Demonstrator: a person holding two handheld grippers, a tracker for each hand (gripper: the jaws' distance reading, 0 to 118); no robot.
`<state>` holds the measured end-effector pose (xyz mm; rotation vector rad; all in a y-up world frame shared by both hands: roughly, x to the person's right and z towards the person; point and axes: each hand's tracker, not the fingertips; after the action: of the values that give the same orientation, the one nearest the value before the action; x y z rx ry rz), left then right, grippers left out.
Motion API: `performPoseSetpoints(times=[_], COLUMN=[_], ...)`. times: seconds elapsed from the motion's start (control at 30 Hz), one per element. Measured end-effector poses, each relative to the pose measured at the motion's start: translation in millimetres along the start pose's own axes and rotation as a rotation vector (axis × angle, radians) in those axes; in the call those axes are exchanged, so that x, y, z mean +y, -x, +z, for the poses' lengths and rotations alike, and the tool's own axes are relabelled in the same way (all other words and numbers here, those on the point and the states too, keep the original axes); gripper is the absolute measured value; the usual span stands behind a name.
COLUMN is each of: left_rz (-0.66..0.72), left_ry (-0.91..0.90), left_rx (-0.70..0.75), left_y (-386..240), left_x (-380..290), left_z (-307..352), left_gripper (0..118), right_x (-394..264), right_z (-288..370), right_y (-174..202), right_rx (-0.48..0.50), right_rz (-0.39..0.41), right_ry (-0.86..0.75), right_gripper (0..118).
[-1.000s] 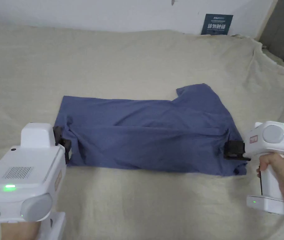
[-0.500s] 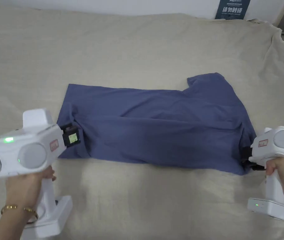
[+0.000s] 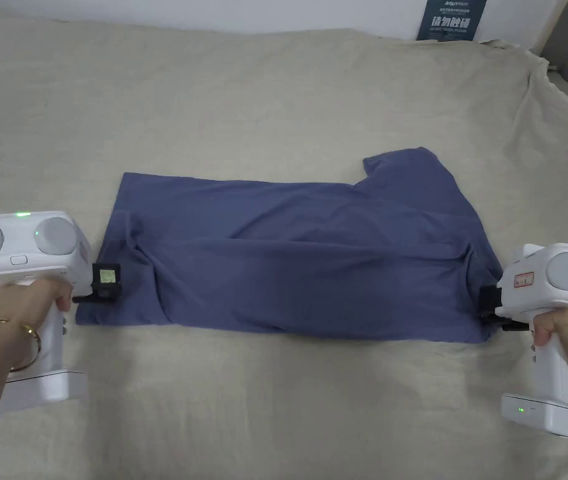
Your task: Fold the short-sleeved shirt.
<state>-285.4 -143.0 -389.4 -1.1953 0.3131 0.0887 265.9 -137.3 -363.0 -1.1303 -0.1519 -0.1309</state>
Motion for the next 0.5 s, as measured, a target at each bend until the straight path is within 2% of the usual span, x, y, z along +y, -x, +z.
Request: performPoseSetpoints(times=[0.07,0.13,0.17,0.2,0.33,0.5], left_rz=[-0.019,-0.027,0.008,0.026,-0.123,-0.056], left_ry=[0.029,0.035,0.009,0.011,0.013,-0.082], left_rx=[0.022,-0.018,-0.113,-0.095,-0.044,-0.077], left_y=[-0.6,-0.6,-1.2,-2.6,-13.5,16.6], left_x=[-5.5,-12.4,-14.6,-13.5,-11.9,-0.4], left_z=[-6.8,-9.5,-7.1,-6.0,-1.0,39.4], left_gripper=[69,32,19,2,0,0], right_x=[-0.6,-1.8,-2.4,-2.9,-2.9,3.8], right_z=[-2.6,-5.5,-6.8,-8.1,-7.5,21.3], right_y=[0.4,0.8,1.0,1.3,-1.3,-18.4], right_rx=[-0.003,-0.006,-0.007,-0.008,-0.009,0.031], right_rz=[0.003,0.005,0.006,0.010,0.012,0.005], right_ry=[0.006,0.009,0.012,0.016,0.026,0.015], right_gripper=[5,5,5,5,5,5])
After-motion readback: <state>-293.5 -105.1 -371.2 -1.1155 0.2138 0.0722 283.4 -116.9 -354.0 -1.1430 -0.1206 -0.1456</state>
